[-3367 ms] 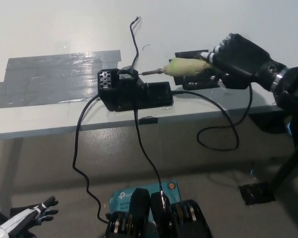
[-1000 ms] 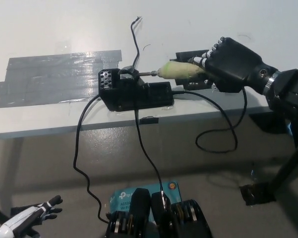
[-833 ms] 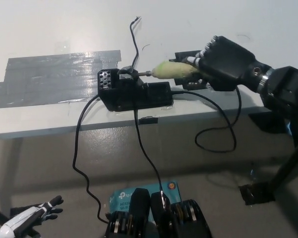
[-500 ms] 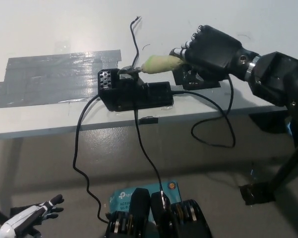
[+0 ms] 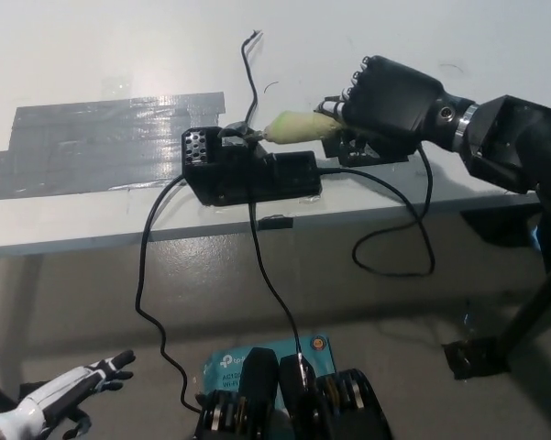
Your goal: The robot uses its right hand to grab and lift the soldering gun kept on the middle of the table and puts it in its base
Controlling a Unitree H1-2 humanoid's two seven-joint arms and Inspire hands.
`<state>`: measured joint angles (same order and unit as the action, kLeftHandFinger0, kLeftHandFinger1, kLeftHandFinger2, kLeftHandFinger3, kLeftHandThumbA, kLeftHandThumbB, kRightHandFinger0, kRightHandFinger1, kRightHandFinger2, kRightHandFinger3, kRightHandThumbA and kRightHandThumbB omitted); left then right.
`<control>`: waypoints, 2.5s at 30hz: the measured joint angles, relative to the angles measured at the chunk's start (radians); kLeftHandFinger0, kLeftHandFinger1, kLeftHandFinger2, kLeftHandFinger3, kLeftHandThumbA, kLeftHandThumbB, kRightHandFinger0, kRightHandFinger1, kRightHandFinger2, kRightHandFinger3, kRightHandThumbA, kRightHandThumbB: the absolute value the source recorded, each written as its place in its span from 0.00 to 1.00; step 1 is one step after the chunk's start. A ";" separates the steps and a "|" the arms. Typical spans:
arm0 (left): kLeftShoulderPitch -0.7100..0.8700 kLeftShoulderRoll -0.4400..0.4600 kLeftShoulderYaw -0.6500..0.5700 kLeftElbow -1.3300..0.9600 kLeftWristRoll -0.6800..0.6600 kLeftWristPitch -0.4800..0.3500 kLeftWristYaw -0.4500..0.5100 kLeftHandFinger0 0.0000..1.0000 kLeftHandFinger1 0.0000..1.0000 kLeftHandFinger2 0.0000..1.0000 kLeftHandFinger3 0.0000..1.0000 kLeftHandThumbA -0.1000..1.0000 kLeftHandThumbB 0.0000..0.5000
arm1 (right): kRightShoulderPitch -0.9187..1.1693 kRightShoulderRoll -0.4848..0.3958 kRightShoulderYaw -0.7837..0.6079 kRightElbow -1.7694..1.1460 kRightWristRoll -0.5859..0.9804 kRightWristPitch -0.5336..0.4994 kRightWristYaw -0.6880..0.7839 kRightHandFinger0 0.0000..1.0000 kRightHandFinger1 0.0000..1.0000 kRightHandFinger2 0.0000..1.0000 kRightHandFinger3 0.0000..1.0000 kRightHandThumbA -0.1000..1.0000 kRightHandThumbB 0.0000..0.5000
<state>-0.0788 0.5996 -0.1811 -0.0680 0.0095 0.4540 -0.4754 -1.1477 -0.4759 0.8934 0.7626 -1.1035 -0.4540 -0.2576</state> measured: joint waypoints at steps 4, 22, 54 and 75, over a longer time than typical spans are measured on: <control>-0.006 0.000 -0.012 -0.002 0.006 0.002 0.000 1.00 1.00 1.00 1.00 1.00 0.58 | -0.013 -0.001 0.016 0.009 -0.002 0.000 -0.007 0.00 0.00 0.00 0.51 0.11 0.47; -0.036 0.000 -0.046 -0.018 0.044 0.003 -0.027 1.00 1.00 1.00 1.00 1.00 0.52 | -0.093 0.036 0.114 0.115 0.002 -0.015 -0.065 0.00 0.00 0.02 0.47 0.12 0.50; -0.056 -0.005 -0.080 -0.031 0.103 0.003 -0.065 1.00 1.00 1.00 1.00 1.00 0.54 | -0.198 0.204 0.197 0.415 -0.005 -0.014 -0.180 0.00 0.03 0.51 0.41 0.13 0.37; -0.072 -0.006 -0.082 -0.030 0.109 0.003 -0.099 1.00 1.00 1.00 1.00 1.00 0.64 | -0.185 0.196 0.182 0.312 0.027 -0.009 -0.083 0.16 0.24 0.68 1.00 0.17 0.40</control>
<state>-0.1503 0.5937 -0.2628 -0.0984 0.1185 0.4569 -0.5743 -1.3331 -0.2799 1.0757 1.0749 -1.0763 -0.4633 -0.3402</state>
